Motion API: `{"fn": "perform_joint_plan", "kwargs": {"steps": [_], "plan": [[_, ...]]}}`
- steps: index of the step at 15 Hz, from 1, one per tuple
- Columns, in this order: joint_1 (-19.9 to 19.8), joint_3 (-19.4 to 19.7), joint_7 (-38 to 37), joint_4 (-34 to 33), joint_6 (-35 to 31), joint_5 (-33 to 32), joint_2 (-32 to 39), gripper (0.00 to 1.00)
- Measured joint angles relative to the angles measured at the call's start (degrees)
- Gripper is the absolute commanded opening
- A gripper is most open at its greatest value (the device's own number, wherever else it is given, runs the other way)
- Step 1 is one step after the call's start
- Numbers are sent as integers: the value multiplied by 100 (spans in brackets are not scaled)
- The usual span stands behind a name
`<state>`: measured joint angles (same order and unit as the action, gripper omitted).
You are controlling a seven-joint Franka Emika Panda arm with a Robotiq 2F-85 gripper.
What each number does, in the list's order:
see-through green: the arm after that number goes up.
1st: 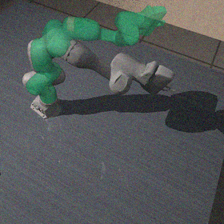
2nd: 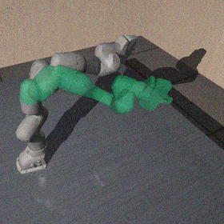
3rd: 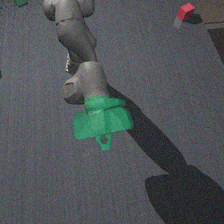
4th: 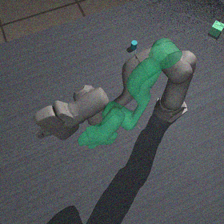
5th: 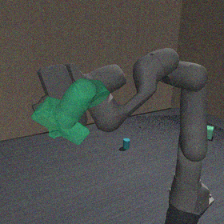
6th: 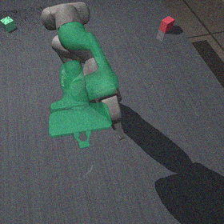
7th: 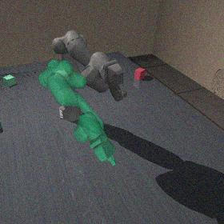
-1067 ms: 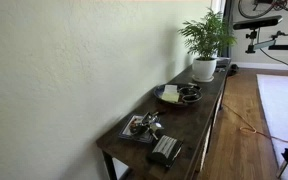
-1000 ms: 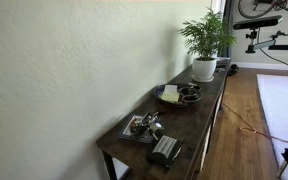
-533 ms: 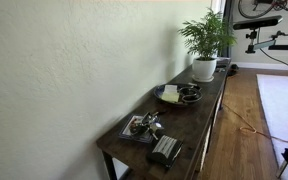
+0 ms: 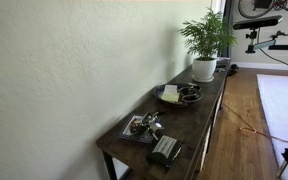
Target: Pick up the black key and place it on the tray on the left
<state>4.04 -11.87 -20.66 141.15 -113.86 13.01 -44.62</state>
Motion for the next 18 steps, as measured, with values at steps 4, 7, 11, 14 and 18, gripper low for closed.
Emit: {"fn": "perform_joint_plan", "kwargs": {"steps": [4,7,11,14,18], "plan": [[-127,91,42,16,-73,-33,318,100],[-228,237,152,67,-287,-38,637,100],[-378,427,242,77,-556,-98,1062,100],[-523,513,243,79,-763,-226,1401,100],[-648,594,243,61,-876,-358,1797,100]]}}
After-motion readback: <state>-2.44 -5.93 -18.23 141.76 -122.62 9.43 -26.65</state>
